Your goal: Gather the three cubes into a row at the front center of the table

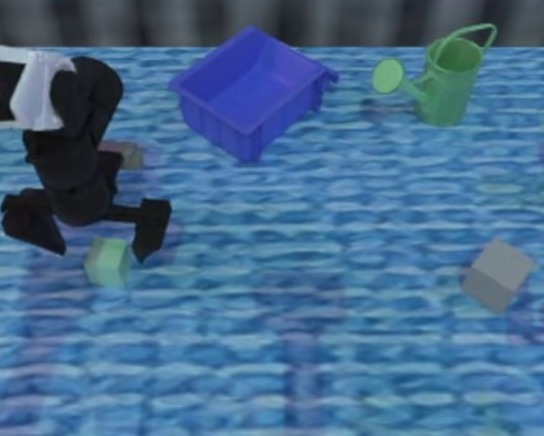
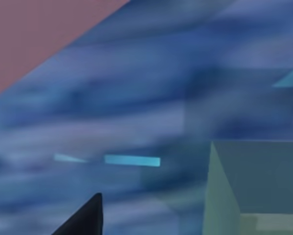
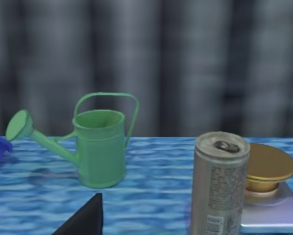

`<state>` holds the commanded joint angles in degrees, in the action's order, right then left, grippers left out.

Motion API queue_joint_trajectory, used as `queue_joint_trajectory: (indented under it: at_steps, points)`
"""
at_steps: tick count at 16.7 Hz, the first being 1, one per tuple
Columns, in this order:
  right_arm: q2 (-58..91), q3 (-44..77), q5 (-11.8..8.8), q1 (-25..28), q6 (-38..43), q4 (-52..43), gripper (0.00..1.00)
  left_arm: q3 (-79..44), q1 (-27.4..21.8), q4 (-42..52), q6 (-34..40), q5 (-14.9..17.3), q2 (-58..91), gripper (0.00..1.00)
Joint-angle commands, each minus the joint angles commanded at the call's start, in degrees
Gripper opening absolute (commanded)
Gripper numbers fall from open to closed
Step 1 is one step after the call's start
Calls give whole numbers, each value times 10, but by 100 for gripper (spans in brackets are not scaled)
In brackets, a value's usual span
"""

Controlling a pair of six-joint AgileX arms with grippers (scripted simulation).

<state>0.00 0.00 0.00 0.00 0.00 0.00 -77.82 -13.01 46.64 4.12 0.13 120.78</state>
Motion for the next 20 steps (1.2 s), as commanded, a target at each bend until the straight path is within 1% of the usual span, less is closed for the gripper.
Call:
queue_joint_trajectory:
  at_steps: [3, 8, 20]
  points:
    - [0, 0, 0, 0, 0, 0, 100, 27, 0, -53, 0, 0, 29, 100]
    - [0, 0, 0, 0, 0, 0, 100, 31, 0, -60, 0, 0, 33, 100]
    - [0, 0, 0, 0, 0, 0, 100, 31, 0, -60, 0, 0, 33, 10]
